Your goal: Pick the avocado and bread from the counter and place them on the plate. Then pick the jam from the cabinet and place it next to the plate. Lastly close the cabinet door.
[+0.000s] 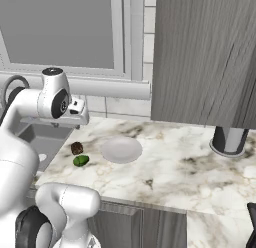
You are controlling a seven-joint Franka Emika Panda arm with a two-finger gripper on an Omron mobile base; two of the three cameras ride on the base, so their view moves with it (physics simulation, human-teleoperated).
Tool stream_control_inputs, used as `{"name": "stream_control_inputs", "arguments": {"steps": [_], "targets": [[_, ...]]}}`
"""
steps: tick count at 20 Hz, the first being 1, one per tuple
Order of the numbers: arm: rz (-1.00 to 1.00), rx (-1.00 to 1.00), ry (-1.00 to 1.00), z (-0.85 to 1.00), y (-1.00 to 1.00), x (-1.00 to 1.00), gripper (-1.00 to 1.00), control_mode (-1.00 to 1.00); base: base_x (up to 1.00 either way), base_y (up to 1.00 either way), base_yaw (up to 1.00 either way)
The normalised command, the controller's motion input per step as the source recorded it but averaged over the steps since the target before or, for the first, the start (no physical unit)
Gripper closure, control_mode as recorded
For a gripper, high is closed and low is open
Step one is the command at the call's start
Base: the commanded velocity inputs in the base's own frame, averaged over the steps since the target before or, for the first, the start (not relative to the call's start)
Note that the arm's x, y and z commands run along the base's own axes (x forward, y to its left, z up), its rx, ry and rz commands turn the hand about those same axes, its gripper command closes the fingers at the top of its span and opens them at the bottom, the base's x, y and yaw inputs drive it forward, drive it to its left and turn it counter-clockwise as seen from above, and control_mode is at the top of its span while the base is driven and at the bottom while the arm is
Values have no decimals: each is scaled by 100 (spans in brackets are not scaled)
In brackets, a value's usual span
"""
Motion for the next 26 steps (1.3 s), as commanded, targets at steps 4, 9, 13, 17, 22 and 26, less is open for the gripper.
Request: {"name": "stream_control_inputs", "arguments": {"steps": [4,9,13,17,22,26], "targets": [[10,0,6,-30,18,0,-100,-100,0,0,0],[10,0,5,-30,14,0,-100,-100,0,0,0],[8,0,2,-27,12,0,-100,-100,0,0,0],[7,0,1,-25,5,0,-100,-100,0,0,0],[5,0,1,-20,3,9,-100,-100,0,0,0],[3,0,1,-18,3,17,-100,-100,0,0,0]]}}
